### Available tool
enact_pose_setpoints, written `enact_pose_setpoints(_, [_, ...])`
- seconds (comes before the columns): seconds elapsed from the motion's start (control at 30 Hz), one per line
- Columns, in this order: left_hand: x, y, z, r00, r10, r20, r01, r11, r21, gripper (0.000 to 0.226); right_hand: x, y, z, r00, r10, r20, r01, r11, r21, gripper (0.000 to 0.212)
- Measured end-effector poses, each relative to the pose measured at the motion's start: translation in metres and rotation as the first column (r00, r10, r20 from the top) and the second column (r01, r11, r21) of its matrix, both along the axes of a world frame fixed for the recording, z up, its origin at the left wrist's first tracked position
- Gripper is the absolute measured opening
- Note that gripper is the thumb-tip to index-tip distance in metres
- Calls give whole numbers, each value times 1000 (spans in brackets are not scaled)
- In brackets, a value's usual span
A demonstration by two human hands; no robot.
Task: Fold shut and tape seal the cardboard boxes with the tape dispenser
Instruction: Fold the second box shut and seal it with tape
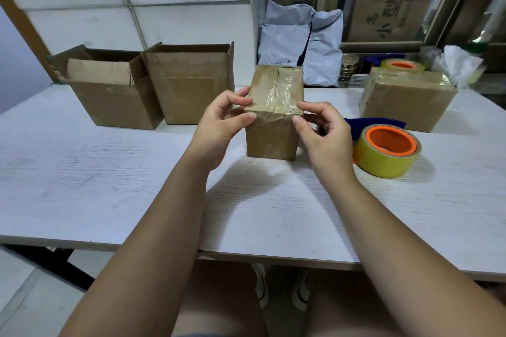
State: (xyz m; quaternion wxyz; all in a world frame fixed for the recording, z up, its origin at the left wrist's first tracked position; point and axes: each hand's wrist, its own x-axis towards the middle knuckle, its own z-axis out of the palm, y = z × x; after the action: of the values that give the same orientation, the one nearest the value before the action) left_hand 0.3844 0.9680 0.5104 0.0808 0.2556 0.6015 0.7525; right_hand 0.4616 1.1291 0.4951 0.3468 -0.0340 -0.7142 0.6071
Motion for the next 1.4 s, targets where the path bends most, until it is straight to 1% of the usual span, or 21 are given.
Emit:
enact_pose_setpoints(0.23, [2,5,0,998,37,-43,-37,999,-15,28,-4,1,-2,1000,-3,-20,3,1000,13,23])
enact_pose_setpoints(0.33, [0,4,-2,999,21,-51,-22,999,-30,32,-3,-2,-2,999,-50,-12,51,997,60,19])
enact_pose_setpoints(0.47, [-2,3,-5,997,23,-72,-28,997,-73,39,-1,-2,-1,995,-95,-10,96,989,117,18])
enact_pose_setpoints(0.7, [0,-1,-3,998,-29,-54,24,995,-94,49,-2,-2,-2,995,-98,35,92,985,143,29])
enact_pose_setpoints(0.77, [1,0,-2,998,-17,-54,13,996,-91,41,-2,-1,-3,995,-84,47,78,990,118,33])
enact_pose_setpoints(0.9, [4,3,-1,998,39,-43,-43,996,-82,10,-1,-1,-2,998,-30,54,27,998,57,44])
enact_pose_setpoints(0.93, [4,4,-1,998,58,-38,-61,995,-80,9,-2,-1,-2,998,-33,49,30,998,54,44])
enact_pose_setpoints(1.03, [6,7,2,989,149,23,-148,988,-36,28,-3,-1,-5,998,-50,33,50,998,24,41])
enact_pose_setpoints(1.1, [6,9,3,979,204,31,-203,979,-16,36,-3,-2,-6,998,-58,20,58,997,41,27])
enact_pose_setpoints(1.13, [6,10,3,977,214,10,-214,977,-11,37,-2,-3,-5,998,-63,10,62,996,69,20])
enact_pose_setpoints(1.17, [6,12,2,975,222,-25,-223,975,-11,34,-1,-3,-5,998,-67,-3,67,993,98,17])
enact_pose_setpoints(1.27, [7,14,0,963,234,-134,-237,971,-13,24,0,-4,-3,997,-73,-30,77,990,122,15])
enact_pose_setpoints(1.33, [7,13,0,963,213,-163,-217,976,-4,24,-1,-3,-2,997,-69,-28,72,991,114,10])
enact_pose_setpoints(1.4, [6,13,-1,973,173,-155,-175,985,5,23,-1,-3,-2,999,-47,-14,48,994,101,7])
